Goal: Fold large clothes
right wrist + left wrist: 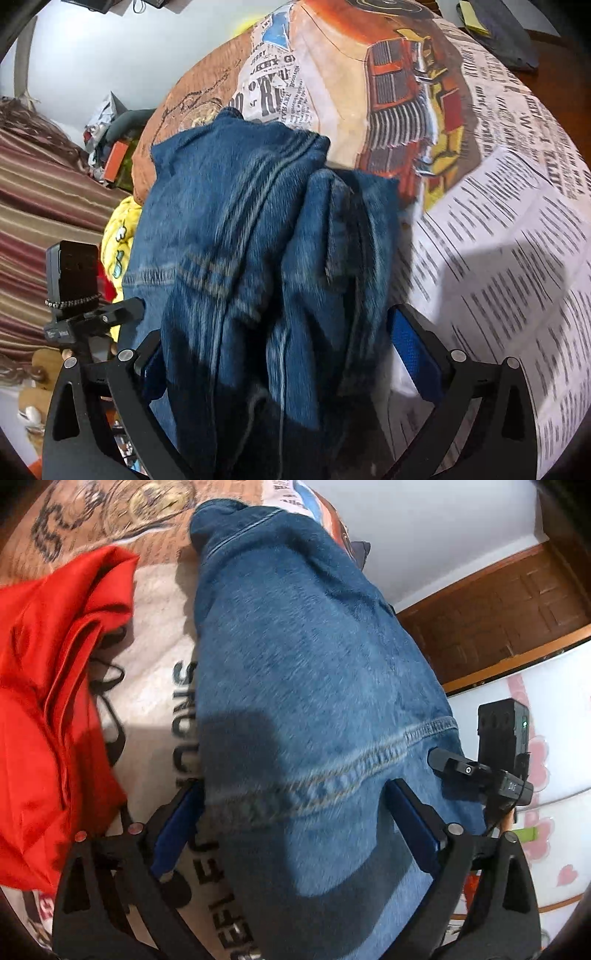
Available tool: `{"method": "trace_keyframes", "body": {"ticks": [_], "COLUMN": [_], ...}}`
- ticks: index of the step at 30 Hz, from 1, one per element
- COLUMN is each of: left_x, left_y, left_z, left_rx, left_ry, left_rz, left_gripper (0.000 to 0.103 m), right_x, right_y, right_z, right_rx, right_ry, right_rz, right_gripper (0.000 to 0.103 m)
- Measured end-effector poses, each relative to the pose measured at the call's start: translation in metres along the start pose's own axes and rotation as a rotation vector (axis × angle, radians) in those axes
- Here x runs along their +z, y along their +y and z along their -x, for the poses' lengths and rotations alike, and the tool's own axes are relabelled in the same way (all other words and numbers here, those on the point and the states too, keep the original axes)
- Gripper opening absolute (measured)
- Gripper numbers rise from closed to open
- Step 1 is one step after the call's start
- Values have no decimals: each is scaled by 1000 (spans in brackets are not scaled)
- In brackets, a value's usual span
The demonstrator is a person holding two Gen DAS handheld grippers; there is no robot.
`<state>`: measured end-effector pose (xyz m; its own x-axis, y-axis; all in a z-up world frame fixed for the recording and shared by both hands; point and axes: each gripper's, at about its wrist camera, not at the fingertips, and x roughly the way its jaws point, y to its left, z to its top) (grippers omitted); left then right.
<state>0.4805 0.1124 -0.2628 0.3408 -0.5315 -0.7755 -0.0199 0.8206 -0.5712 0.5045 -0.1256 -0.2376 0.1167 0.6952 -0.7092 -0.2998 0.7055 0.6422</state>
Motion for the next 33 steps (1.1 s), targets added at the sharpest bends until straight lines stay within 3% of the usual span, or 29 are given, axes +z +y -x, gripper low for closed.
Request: {"method": "trace_keyframes", "body": {"ticks": [2, 5, 7, 9, 12, 18, 26, 33], "left_x": [2, 3, 1, -1, -4, -17, -34, -31], "left_y": [-6, -14, -19, -22, -30, -59, -73, -45], "left_z": [-6, -8, -8, -4, 11, 37, 107, 181], "left_rx": [18, 50, 45, 59, 73, 124, 140, 149], "left_ry": [4, -2, -10, -26, -55, -78, -171, -285], "left_rz": [-14, -33, -38, -46, -73, -163, -218, -199], "left_gripper": [102, 101, 92, 79, 59, 43, 41, 41], "right_x": [4, 2, -2, -4, -9, -16, -19, -8], "right_y": [3, 12, 14, 15, 21, 48, 108, 161], "right_z": [-5, -8, -6, -5, -1, 15, 27, 32], "right_rx": [-11, -25, -18, 8, -23, -86, -94, -48], "right_ry": [0, -3, -6, -2, -11, -38, -98, -154], "right_rz": [11, 34, 27, 17, 23, 68, 141, 220], "right_gripper": [103, 92, 82, 65, 57, 40, 37, 37]}}
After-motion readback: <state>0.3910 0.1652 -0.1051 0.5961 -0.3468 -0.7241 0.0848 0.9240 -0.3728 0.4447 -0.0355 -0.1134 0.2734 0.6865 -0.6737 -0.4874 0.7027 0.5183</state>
